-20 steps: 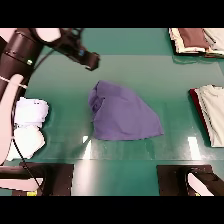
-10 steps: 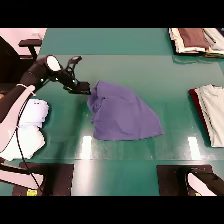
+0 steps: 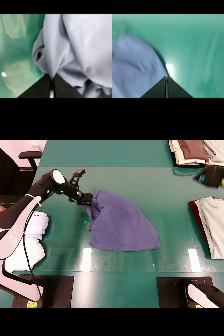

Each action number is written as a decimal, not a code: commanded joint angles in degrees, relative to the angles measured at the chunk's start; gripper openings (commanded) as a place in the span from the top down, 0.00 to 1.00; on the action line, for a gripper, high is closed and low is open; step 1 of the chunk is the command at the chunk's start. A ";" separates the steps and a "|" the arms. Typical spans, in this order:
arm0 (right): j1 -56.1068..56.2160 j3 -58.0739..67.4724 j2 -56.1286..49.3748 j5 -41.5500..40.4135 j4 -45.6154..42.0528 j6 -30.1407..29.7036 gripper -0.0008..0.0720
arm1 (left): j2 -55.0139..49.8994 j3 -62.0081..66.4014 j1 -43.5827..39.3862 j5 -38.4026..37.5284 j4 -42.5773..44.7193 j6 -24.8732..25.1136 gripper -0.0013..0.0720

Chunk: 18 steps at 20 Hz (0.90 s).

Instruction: Fold the shirts.

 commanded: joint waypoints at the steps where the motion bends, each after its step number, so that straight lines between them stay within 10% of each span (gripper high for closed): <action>1: -6.32 -18.03 2.93 5.31 -2.93 0.28 0.93 | -0.09 6.97 0.35 -3.96 2.75 1.18 0.95; 3: -9.38 -29.77 3.32 5.29 -1.51 0.26 0.32 | -0.09 8.76 0.35 -4.15 2.75 1.25 0.95; 4: -9.70 -35.47 2.75 4.13 -0.13 0.24 0.32 | -0.09 8.74 0.35 -3.96 2.75 1.25 0.95; 13: 13.14 -44.63 -12.33 -19.32 17.62 -1.90 0.38 | -0.11 8.72 0.35 -4.28 2.84 1.25 0.95; 16: 17.75 -37.73 -17.88 -20.31 15.26 -1.92 0.95 | 0.11 8.74 0.35 -4.68 4.11 1.22 0.95; 18: 17.40 -32.33 -17.81 -19.06 11.10 -1.88 0.97 | 2.03 9.33 0.35 -4.72 7.80 1.09 0.95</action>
